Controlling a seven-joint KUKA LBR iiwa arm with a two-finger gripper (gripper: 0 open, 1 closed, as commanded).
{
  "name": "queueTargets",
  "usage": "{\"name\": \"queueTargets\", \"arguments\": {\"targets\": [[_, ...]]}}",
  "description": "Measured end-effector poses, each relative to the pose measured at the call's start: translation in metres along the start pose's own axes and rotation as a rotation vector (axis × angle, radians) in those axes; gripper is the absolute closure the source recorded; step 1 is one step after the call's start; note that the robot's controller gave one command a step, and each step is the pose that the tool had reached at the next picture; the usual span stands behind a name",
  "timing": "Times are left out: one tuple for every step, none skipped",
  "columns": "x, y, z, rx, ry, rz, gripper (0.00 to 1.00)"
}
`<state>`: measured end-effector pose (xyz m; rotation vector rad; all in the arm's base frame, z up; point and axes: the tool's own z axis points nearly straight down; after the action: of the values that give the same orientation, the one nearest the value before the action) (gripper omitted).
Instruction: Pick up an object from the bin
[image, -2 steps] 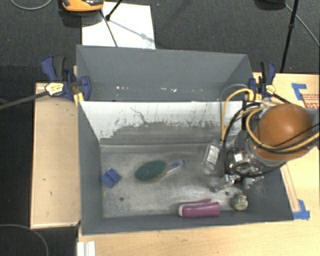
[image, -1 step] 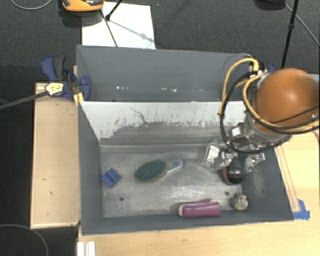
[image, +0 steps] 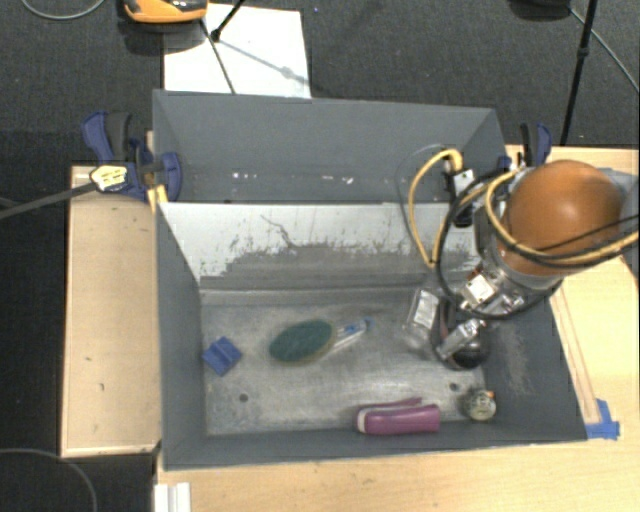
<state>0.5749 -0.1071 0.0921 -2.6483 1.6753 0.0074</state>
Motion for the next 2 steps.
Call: {"name": "queueTargets", "arguments": {"targets": [[-0.0024,-0.0031,0.0173,0.014,-0.009,-0.062,0.0],[-0.0006,-0.0029,0.0166,0.012,-0.006,-0.056,1.0]]}}
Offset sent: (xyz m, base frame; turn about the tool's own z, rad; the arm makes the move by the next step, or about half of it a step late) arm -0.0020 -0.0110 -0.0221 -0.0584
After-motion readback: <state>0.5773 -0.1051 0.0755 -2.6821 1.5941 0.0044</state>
